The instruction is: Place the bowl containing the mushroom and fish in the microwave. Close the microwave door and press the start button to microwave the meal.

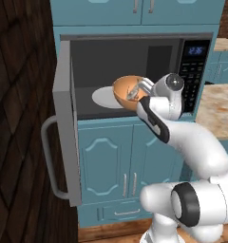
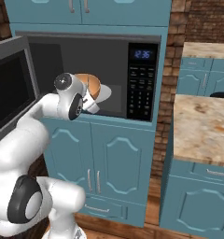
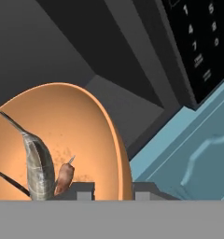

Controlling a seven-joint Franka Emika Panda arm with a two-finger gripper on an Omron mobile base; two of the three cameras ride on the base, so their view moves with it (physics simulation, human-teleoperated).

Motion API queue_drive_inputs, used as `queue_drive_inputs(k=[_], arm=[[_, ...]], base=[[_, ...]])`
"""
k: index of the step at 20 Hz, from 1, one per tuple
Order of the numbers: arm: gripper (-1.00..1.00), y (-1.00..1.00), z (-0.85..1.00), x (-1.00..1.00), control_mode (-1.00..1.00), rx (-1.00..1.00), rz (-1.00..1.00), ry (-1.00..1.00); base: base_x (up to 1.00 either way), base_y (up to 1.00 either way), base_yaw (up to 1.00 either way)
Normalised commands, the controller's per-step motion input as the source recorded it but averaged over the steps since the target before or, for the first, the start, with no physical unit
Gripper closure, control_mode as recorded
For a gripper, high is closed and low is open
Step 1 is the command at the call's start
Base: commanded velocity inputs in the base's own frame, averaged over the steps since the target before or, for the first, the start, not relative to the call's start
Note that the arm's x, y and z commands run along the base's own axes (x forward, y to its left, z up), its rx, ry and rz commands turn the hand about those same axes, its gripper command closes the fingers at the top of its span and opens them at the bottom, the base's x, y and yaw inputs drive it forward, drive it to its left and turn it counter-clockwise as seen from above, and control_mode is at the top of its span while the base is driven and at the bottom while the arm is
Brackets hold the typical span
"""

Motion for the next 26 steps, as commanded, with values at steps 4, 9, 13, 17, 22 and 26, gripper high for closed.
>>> queue_drive_inputs(k=[4,9,13,17,22,26], arm=[[1.0,0.2,0.0,0.67,-1.0,0.0,0.0,0.01],[1.0,0.11,0.0,0.57,-1.0,0.0,0.0,0.06],[1.0,0.0,-0.02,0.5,-1.0,0.0,0.0,0.15],[1.0,0.04,-0.15,0.5,-1.0,0.0,0.0,0.07],[1.0,0.13,-0.34,0.53,-1.0,0.0,0.0,0.01],[1.0,0.16,-0.33,0.57,-1.0,0.0,0.0,0.0]], base=[[0.0,0.0,0.0],[0.0,0.0,0.0],[0.0,0.0,0.0],[0.0,0.0,0.0],[0.0,0.0,0.0],[0.0,0.0,0.0]])
